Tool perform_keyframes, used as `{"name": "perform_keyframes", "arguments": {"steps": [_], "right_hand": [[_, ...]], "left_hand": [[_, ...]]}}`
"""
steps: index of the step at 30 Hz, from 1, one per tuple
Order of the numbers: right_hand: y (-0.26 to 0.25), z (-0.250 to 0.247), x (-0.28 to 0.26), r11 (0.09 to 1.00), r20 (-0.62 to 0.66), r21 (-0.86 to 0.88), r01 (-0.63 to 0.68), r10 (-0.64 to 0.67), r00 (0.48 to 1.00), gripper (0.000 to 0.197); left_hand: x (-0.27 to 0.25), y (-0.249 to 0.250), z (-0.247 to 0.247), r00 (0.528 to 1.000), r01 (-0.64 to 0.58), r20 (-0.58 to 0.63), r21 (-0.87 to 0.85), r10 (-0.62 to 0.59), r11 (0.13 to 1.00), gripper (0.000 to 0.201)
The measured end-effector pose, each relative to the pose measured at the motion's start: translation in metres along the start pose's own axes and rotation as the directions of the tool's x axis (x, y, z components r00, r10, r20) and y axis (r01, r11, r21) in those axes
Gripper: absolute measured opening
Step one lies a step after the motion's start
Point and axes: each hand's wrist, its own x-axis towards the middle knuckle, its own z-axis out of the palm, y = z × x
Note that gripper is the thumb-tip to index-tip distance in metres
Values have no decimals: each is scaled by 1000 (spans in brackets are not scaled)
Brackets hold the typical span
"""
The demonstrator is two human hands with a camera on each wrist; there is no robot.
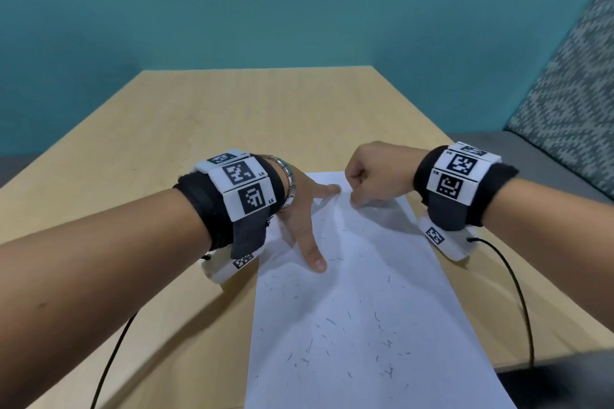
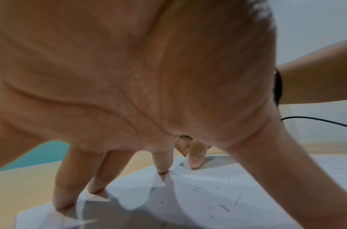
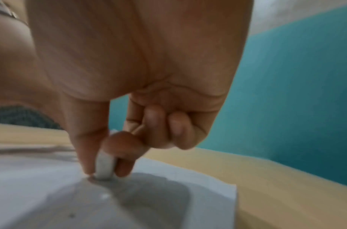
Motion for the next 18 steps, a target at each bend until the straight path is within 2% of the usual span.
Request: {"name": "perform_keyframes", "arguments": {"steps": [2, 5, 6, 8, 11, 15, 18], "right_hand": [[-4, 5, -3, 999, 8, 44, 15, -15, 1000, 22], [-11, 14, -16, 995, 145, 82, 63, -74, 987, 21], [-8, 11, -17, 998, 139, 32, 57, -61, 988, 21], [3, -1, -16, 996, 35, -86, 3, 0, 999, 20], [19, -12, -16, 999, -76, -35, -33, 30, 997, 24], [21, 0, -23, 998, -89, -62, -16, 10, 996, 23], [19, 11, -22, 998, -66, -66, 4, -9, 998, 21]], "left_hand": [[-1, 1, -1, 1000, -16, 0, 4, 16, 1000, 124], [-1, 0, -2, 998, -58, 0, -17, 58, 998, 119], [0, -1, -1, 999, -50, 5, -17, 50, 999, 123], [-1, -1, -2, 1000, -15, 4, -3, 15, 1000, 131], [-4, -4, 3, 1000, 0, 7, 15, -1, 1000, 134], [-6, -9, 13, 998, -1, -62, 73, 6, 997, 134], [-6, -11, 13, 1000, -27, -2, 37, 27, 999, 135]]}}
